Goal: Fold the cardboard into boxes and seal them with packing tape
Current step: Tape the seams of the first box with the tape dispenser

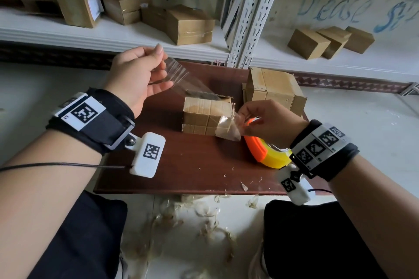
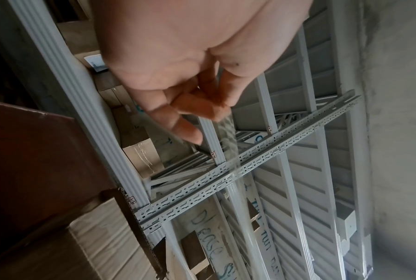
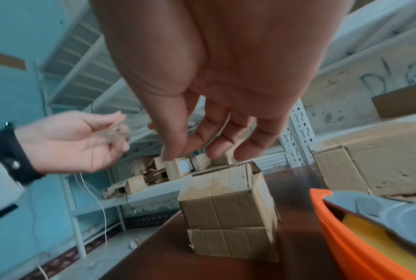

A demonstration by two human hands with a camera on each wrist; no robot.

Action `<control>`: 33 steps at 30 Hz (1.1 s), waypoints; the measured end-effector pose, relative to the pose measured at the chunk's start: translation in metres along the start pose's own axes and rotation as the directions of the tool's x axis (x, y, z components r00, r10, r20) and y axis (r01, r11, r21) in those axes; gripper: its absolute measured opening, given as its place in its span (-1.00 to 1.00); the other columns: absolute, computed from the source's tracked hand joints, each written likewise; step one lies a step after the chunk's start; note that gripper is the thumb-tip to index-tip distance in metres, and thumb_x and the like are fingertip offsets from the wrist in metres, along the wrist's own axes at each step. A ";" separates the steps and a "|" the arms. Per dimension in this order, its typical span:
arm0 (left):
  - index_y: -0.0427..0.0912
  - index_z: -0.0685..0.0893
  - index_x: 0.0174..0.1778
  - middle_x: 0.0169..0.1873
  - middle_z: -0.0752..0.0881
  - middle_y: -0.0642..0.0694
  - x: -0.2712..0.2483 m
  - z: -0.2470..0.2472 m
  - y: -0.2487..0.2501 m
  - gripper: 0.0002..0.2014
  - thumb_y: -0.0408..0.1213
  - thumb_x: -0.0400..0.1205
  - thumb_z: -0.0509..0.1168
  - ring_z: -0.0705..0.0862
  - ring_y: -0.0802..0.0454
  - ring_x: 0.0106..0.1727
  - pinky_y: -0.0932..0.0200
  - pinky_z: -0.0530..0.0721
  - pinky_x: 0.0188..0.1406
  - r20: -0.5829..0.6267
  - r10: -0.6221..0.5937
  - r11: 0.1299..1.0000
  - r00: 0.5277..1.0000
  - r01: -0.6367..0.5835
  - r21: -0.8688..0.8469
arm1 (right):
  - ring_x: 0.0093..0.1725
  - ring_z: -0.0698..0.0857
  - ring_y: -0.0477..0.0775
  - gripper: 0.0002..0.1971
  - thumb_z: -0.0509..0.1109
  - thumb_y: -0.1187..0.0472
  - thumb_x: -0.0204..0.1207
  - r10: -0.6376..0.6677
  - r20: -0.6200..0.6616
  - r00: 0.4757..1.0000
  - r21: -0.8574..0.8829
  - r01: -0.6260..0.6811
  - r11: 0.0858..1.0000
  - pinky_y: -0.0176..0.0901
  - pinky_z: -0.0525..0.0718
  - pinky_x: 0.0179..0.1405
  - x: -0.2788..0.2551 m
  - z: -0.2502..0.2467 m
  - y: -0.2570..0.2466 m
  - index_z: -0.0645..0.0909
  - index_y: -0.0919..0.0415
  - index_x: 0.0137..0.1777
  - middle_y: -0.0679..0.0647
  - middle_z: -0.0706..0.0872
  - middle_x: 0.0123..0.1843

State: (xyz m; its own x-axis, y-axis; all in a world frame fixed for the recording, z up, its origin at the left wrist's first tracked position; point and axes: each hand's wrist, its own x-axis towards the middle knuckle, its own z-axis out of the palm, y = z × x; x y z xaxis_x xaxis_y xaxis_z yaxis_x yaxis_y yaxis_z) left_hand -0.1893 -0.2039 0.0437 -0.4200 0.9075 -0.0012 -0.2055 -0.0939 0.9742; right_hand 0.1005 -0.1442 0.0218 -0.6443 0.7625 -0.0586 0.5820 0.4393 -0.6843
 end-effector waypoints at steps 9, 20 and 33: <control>-0.11 0.77 -0.14 -0.35 0.68 0.06 -0.003 0.011 -0.006 -0.82 -0.15 0.74 0.40 0.68 0.17 -0.32 0.15 0.78 -0.19 0.013 0.022 1.000 1.000 -0.023 0.017 | -0.04 0.73 -0.02 -0.56 0.75 0.02 0.34 0.134 -0.037 0.990 -0.223 -0.139 0.965 0.08 0.76 0.04 -0.003 0.004 0.001 0.51 -0.21 -0.02 -0.14 0.74 -0.08; -0.11 0.75 -0.10 -0.34 0.70 0.08 0.002 0.008 -0.002 -0.86 -0.13 0.70 0.45 0.68 0.20 -0.36 0.19 0.76 -0.27 -0.031 -0.076 0.987 0.997 0.071 -0.142 | 0.07 0.89 0.12 -0.07 0.86 -0.37 -0.22 0.187 -0.111 0.976 0.236 -0.157 0.959 0.24 0.81 0.22 0.000 0.026 -0.011 0.47 0.08 0.02 0.16 0.90 0.00; -0.11 0.73 -0.07 -0.35 0.70 0.08 0.002 0.005 -0.001 -0.87 -0.14 0.70 0.45 0.70 0.20 -0.36 0.19 0.76 -0.27 -0.048 -0.089 0.982 0.995 0.080 -0.171 | -0.19 0.79 0.13 -0.54 0.76 0.28 0.37 0.213 -0.271 0.939 0.439 -0.077 0.895 0.31 0.82 -0.01 0.002 0.030 -0.012 0.51 0.24 0.05 0.32 0.80 -0.21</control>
State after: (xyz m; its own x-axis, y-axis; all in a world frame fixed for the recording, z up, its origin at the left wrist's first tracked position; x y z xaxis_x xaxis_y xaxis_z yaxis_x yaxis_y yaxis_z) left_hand -0.1855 -0.2002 0.0437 -0.4422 0.8915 -0.0987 -0.3867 -0.0901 0.9178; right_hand 0.0769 -0.1625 0.0080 -0.3465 0.9380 -0.0040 0.3527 0.1263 -0.9272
